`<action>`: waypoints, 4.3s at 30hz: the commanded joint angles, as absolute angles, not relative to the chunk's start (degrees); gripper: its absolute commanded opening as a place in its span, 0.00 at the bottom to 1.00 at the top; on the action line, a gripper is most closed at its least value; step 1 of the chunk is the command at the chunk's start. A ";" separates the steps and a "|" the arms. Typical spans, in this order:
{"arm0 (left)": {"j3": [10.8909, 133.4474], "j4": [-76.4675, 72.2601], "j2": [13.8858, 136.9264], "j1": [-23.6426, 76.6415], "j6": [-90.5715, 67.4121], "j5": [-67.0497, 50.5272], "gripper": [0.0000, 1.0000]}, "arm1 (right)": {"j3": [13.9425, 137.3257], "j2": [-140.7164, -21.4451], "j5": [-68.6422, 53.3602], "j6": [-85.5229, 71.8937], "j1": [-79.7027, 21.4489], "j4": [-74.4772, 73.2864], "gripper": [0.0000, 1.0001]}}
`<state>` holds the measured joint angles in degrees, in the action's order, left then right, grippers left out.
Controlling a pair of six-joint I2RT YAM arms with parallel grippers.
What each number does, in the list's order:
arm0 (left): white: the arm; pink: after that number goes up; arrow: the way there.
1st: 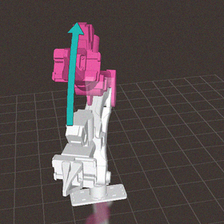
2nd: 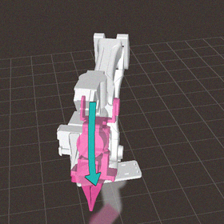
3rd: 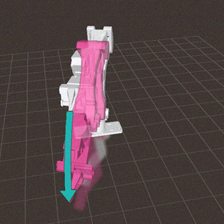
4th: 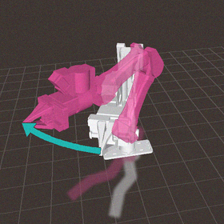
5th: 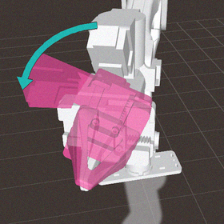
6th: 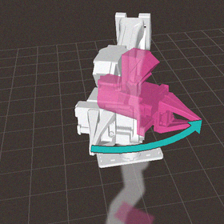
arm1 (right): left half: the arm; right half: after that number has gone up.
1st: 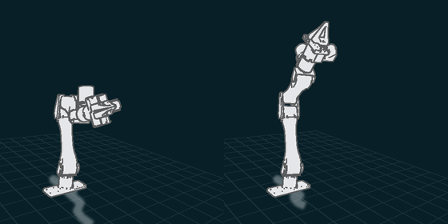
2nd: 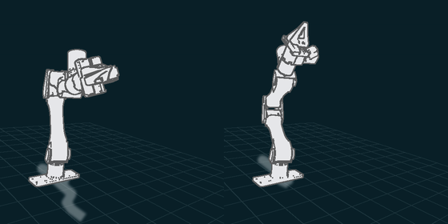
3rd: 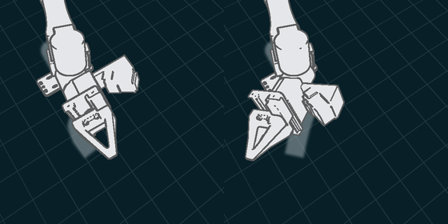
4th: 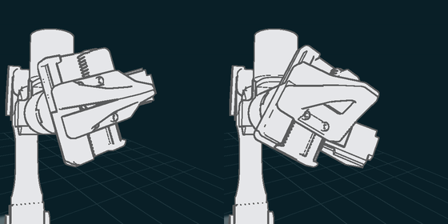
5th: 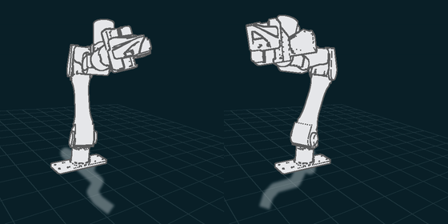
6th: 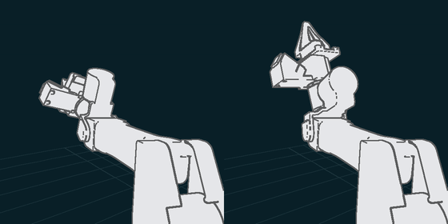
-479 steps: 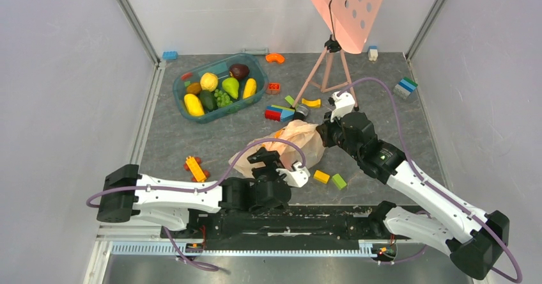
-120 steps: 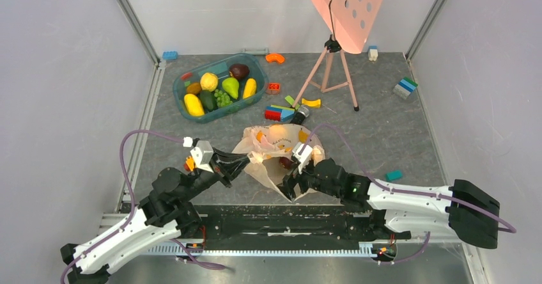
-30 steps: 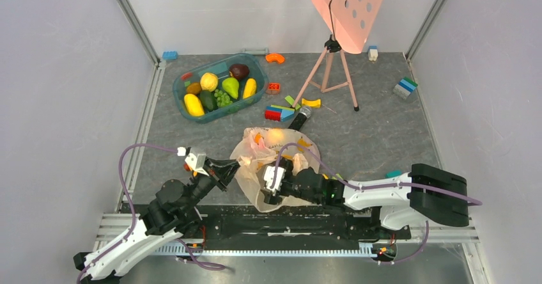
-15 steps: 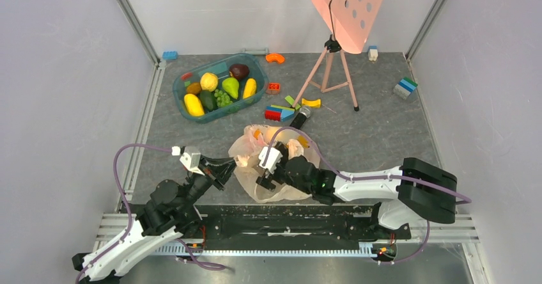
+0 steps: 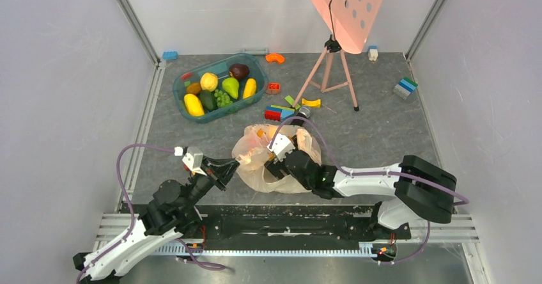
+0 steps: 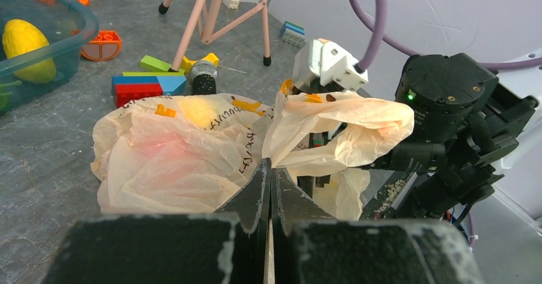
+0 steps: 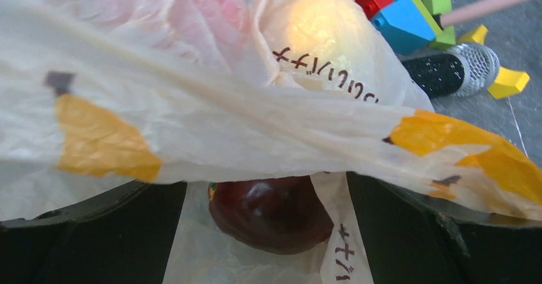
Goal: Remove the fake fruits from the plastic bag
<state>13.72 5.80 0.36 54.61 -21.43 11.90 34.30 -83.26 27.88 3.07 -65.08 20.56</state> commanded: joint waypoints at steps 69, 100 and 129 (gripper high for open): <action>10.54 -1.76 5.78 54.40 -26.44 9.27 0.02 | 34.21 -55.42 6.21 -10.45 -57.92 15.40 0.47; 9.37 -13.53 10.14 54.40 -28.50 14.57 0.02 | 35.71 -64.03 -17.31 -23.62 -57.92 34.67 0.52; 9.58 -0.35 0.53 54.39 -26.81 20.57 0.02 | 31.55 -45.34 -32.10 -8.25 -57.92 10.05 0.61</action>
